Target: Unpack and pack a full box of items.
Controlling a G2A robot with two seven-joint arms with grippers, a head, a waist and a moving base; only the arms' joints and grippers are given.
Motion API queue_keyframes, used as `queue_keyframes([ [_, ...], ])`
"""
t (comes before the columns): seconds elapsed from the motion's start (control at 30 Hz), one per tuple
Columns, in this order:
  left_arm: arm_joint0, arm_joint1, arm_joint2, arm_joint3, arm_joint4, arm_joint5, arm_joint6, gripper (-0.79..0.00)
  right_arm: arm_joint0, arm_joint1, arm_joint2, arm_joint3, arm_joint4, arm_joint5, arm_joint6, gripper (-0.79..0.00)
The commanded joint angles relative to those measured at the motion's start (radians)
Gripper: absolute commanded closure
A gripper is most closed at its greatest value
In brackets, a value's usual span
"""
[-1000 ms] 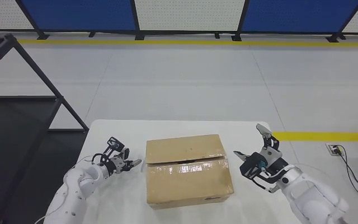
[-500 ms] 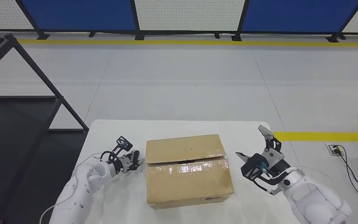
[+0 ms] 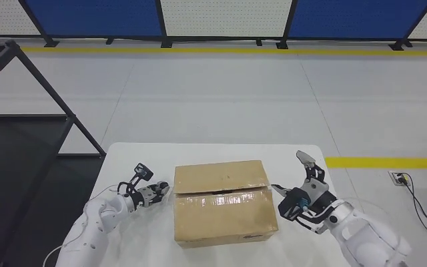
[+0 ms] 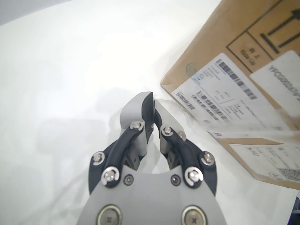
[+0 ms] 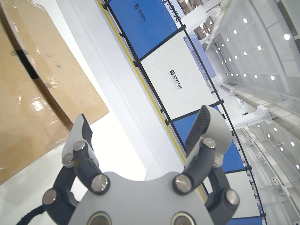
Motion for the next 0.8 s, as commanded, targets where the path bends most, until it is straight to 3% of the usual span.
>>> queue_keyframes([
  [0.0,0.018,0.006,-0.012,-0.013,-0.019,-0.01,0.008,0.0,0.026,-0.003,-0.037,0.009,-0.011,-0.016,-0.006,-0.785],
  [0.3,0.102,0.03,-0.057,-0.104,-0.105,-0.033,-0.021,0.0,0.159,-0.026,-0.204,0.112,-0.057,-0.083,-0.005,-0.785],
  [0.53,0.155,0.044,-0.08,-0.182,-0.152,-0.014,-0.049,0.0,0.216,-0.047,-0.282,0.18,-0.1,-0.016,0.056,-0.785],
  [0.77,0.189,0.055,-0.091,-0.238,-0.186,0.005,-0.075,0.0,0.245,-0.056,-0.315,0.22,-0.146,-0.04,0.075,-0.785],
])
